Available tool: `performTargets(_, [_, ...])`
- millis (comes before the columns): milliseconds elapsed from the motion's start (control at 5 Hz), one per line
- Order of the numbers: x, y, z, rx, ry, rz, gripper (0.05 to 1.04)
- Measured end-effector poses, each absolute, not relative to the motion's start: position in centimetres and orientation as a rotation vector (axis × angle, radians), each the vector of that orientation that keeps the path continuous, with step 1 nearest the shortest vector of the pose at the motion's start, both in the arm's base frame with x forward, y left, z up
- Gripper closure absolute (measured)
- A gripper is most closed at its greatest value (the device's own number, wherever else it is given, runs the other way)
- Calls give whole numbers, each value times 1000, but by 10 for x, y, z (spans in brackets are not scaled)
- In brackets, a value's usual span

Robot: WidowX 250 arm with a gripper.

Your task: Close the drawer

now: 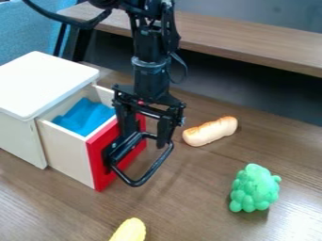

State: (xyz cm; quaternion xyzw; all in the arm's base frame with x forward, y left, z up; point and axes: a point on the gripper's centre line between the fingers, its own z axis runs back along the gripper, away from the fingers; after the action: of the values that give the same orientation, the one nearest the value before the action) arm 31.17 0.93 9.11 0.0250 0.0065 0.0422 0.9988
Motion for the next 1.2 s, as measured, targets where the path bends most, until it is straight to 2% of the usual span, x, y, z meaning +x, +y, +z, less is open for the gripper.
performTargets(200, [311, 20, 88, 106, 21, 67, 84])
performTargets(600, [302, 40, 74, 264, 118, 65, 84])
performTargets(800, [302, 49, 77, 326, 115, 86, 84])
performTargets(1200, [302, 59, 79, 372, 111, 116, 84])
